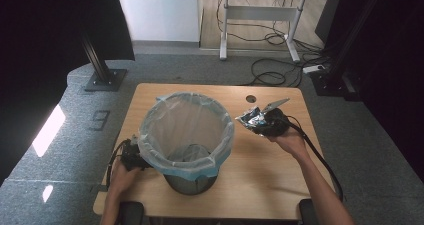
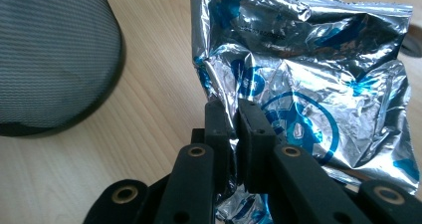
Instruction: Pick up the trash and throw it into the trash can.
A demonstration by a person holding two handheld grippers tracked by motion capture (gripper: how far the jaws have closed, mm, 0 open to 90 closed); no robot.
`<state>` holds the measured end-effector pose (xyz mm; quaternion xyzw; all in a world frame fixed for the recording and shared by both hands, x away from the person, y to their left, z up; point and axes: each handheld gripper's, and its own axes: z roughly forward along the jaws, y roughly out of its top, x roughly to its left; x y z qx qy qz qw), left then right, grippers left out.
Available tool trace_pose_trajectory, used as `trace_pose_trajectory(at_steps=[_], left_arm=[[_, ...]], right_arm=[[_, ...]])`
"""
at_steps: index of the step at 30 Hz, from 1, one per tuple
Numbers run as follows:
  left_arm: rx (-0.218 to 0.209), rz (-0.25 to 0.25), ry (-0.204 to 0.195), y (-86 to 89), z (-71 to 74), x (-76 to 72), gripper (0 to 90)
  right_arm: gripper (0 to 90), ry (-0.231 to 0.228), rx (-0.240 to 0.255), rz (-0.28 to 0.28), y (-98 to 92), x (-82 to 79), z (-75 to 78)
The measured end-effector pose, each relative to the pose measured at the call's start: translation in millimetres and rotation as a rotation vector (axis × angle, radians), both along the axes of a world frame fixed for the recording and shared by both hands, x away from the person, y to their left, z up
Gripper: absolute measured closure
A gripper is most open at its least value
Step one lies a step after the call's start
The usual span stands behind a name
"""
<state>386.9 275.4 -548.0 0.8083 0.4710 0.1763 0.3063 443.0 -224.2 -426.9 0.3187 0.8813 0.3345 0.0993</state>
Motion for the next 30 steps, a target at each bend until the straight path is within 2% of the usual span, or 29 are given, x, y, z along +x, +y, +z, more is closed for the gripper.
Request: trace_pose_trajectory(at_steps=[6,8,10,12,13,14,17,24,30], left_arm=[[0.000,0.001,0.000,-0.1,0.0,0.0,0.0],[0.000,0.002,0.000,-0.2,0.0,-0.1,0.0],[0.000,0.004,-0.002,-0.5,-0.2,-0.1,0.0],[0.000,0.005,-0.005,-0.9,-0.4,-0.2,0.0],[0.000,0.005,-0.005,-0.9,-0.4,-0.2,0.0],[0.001,0.004,-0.001,-0.9,-0.1,-0.3,0.0],[0.000,0.006,-0.005,-1.5,-0.4,-0.3,0.0],[0.000,0.004,-0.001,-1.7,-0.1,-0.4,0.0],[0.000,0.003,-0.001,-1.7,-0.2,-0.4,0.0]], right_arm=[[83.2,0.005,0.023,0.011,-2.9,-3.6,24.5],[83.2,0.000,0.028,0.013,-3.7,-5.5,37.2],[83.1,-0.003,0.031,0.016,-4.0,-5.9,41.1],[83.0,-0.008,0.031,0.017,-2.8,-8.4,53.7],[83.0,-0.008,0.031,0.017,-2.8,-8.4,53.7],[82.9,-0.010,0.039,0.024,-2.1,-9.5,61.7],[82.9,-0.002,0.058,0.032,-1.3,-10.3,69.3],[82.4,-0.011,0.060,0.052,6.7,-12.7,98.7],[82.0,-0.022,0.063,0.073,15.2,-15.0,116.5]])
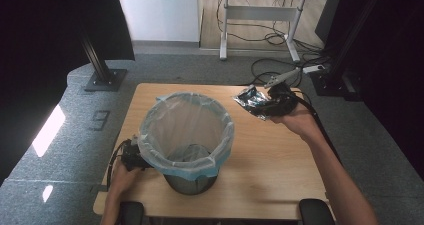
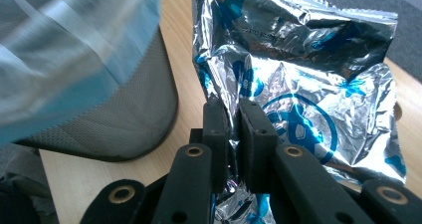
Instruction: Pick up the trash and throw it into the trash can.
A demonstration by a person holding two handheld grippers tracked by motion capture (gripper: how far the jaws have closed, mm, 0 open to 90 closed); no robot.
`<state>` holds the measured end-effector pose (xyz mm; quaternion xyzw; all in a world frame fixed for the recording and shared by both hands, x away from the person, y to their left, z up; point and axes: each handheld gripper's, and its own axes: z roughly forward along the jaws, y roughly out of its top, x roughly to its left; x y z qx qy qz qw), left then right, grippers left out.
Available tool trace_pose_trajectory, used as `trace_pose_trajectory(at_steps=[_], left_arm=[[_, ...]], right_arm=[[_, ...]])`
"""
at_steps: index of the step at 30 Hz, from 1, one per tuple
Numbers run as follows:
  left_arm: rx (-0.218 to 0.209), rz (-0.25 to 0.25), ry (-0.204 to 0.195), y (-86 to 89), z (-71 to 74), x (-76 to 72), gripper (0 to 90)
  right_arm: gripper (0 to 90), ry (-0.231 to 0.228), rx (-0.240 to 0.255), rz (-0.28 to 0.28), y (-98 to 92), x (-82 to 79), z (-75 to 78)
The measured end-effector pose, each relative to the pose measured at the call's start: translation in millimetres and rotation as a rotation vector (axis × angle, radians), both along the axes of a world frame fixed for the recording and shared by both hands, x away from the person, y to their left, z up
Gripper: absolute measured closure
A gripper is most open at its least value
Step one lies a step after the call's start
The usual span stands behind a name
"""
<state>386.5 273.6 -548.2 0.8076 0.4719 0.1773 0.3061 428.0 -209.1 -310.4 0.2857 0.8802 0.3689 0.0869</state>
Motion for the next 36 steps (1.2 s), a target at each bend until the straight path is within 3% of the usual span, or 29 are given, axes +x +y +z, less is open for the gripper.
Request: trace_pose_trajectory(at_steps=[13,18,28,32,36], left_arm=[[0.000,0.000,0.001,0.0,0.0,0.0,0.0],[0.000,0.000,0.001,0.0,0.0,-0.1,0.0],[0.000,0.000,0.001,0.0,0.0,0.0,0.0],[0.000,0.000,0.000,0.0,0.0,0.0,0.0],[0.000,0.000,0.000,0.0,0.0,0.0,0.0]], right_arm=[[81.3,-0.041,-0.008,0.070,34.8,-9.3,47.4],[81.2,-0.052,-0.013,0.111,57.3,-15.7,64.3],[81.2,-0.067,-0.020,0.208,104.5,-25.5,78.1],[81.2,-0.061,-0.026,0.267,133.2,-30.5,77.9],[80.9,-0.056,-0.032,0.300,148.7,-32.6,74.8]])
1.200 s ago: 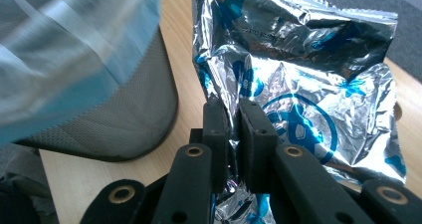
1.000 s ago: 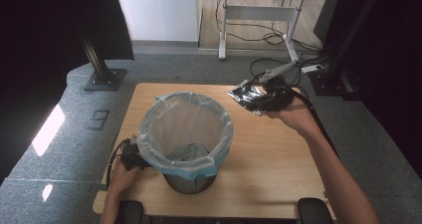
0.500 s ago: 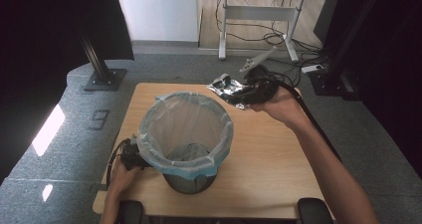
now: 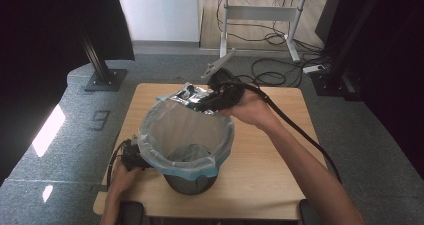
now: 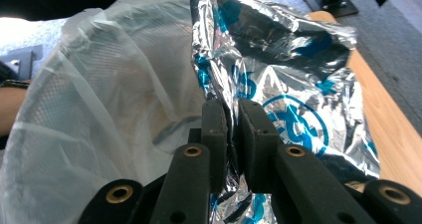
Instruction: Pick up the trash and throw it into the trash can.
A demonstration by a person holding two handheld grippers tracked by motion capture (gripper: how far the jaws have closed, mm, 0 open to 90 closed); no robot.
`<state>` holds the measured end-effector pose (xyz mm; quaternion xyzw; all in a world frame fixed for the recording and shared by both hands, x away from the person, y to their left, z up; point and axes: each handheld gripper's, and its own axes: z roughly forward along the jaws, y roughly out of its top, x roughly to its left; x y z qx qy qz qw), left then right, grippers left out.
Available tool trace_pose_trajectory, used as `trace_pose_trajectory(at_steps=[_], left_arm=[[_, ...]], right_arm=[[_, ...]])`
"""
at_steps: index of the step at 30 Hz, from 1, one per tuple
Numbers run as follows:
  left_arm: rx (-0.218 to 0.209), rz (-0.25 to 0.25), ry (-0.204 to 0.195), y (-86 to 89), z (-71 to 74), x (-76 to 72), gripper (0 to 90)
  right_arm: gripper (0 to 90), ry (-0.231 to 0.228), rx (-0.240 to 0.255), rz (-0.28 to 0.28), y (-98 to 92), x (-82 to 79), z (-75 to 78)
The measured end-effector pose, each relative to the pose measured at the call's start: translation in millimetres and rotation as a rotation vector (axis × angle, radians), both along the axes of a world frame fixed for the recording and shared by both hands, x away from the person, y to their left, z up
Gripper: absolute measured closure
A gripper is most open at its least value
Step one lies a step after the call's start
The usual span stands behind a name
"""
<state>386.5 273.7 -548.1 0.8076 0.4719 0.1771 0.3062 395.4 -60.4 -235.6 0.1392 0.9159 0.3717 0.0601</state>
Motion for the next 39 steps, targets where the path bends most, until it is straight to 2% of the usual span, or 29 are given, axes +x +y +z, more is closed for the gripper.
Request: trace_pose_trajectory(at_steps=[2,5,6,11,15,16,17,18,19,20,21,22,23,27,30,33,34,35,36,39], left_arm=[[0.000,0.000,0.000,0.0,0.0,0.0,0.0],[0.000,0.000,0.000,0.0,0.0,0.0,0.0],[0.000,0.000,0.000,0.0,0.0,0.0,0.0],[0.000,0.000,0.001,0.0,0.0,0.0,0.0],[0.000,0.000,0.000,0.0,0.0,0.0,0.0],[0.000,0.000,0.000,0.0,0.0,0.0,0.0],[0.000,0.000,0.000,0.0,0.0,0.0,0.0],[0.000,0.000,0.000,0.0,0.0,0.0,0.0],[0.000,0.000,0.000,0.0,0.0,0.0,0.0],[0.000,0.000,0.001,0.0,0.0,0.0,0.0],[0.000,0.000,0.000,0.0,0.0,0.0,0.0],[0.000,0.000,0.000,0.0,0.0,0.0,0.0],[0.000,0.000,0.000,0.0,0.0,0.0,0.0],[0.000,0.000,0.001,0.0,0.0,0.0,0.0],[0.000,0.000,0.000,0.0,0.0,0.0,0.0],[0.000,0.000,0.000,0.0,0.0,0.0,0.0],[0.000,0.000,0.000,0.0,0.0,0.0,0.0],[0.000,0.000,0.000,0.0,0.0,0.0,0.0],[0.000,0.000,0.000,0.0,0.0,0.0,0.0],[0.000,0.000,0.000,0.0,0.0,0.0,0.0]], right_arm=[[80.9,0.013,-0.007,0.029,13.9,-0.9,-5.6],[80.9,0.022,-0.014,0.045,22.9,-1.8,-11.0],[80.9,0.035,-0.026,0.062,31.2,-2.4,-17.0],[80.9,0.057,-0.045,0.089,44.7,-2.4,-30.8],[78.8,0.076,-0.080,0.104,53.8,-3.5,-41.6],[73.7,0.088,-0.094,0.114,56.7,-4.0,-45.1],[73.7,0.088,-0.094,0.114,56.7,-4.0,-45.1],[70.0,0.091,-0.101,0.119,57.7,-4.2,-46.4],[64.9,0.099,-0.107,0.122,58.1,-4.4,-47.0],[51.8,0.097,-0.105,0.125,57.5,-4.3,-46.9],[51.8,0.097,-0.105,0.125,57.5,-4.3,-46.9],[39.6,0.080,-0.088,0.120,55.5,-3.2,-45.1],[39.6,0.080,-0.088,0.120,55.5,-3.2,-45.1],[20.8,0.023,-0.070,0.083,48.6,0.6,-39.3],[13.2,0.008,-0.065,0.057,42.5,4.6,-35.5],[11.9,0.009,-0.059,0.043,35.4,8.1,-33.0],[8.9,0.012,-0.035,0.030,29.6,10.2,-32.6],[8.9,0.012,-0.035,0.030,29.6,10.2,-32.6],[2.9,0.006,-0.033,0.008,23.8,12.4,-33.6],[0.0,-0.003,-0.044,-0.018,17.9,14.2,-34.4]])
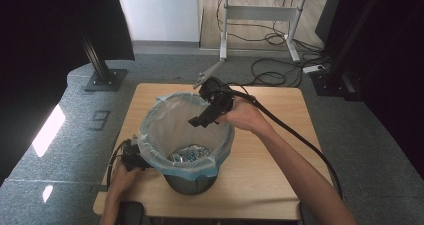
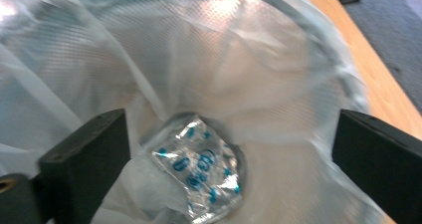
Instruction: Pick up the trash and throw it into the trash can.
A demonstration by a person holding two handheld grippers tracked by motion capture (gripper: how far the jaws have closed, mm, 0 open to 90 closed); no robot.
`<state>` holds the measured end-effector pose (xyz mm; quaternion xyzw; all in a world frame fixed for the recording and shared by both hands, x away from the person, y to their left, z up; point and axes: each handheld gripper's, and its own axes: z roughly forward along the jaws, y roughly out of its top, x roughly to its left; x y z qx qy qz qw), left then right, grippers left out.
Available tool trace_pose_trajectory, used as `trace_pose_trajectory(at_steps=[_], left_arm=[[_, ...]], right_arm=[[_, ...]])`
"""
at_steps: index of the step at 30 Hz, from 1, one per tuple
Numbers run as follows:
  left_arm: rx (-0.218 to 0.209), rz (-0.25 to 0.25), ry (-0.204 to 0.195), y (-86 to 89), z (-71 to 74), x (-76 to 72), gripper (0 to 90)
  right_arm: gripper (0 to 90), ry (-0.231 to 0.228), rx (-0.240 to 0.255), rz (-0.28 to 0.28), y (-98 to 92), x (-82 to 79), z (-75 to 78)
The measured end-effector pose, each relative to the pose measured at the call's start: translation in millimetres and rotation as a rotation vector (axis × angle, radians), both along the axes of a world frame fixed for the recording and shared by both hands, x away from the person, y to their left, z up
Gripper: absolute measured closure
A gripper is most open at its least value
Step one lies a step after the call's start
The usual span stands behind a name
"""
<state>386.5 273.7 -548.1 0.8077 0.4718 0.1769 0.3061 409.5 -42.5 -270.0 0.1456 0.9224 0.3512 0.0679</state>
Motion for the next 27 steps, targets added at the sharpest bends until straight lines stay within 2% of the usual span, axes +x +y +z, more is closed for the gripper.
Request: trace_pose_trajectory(at_steps=[4,11,27], left_arm=[[0.000,0.000,0.000,0.0,0.0,0.0,0.0],[0.000,0.000,0.000,0.0,0.0,0.0,0.0],[0.000,0.000,0.000,0.0,0.0,0.0,0.0]], right_arm=[[0.0,-0.018,0.027,-0.034,-13.0,2.6,-0.9],[0.0,-0.048,0.045,-0.072,-33.7,3.8,-0.7],[0.0,-0.068,0.063,-0.165,-71.4,6.5,-4.3]])
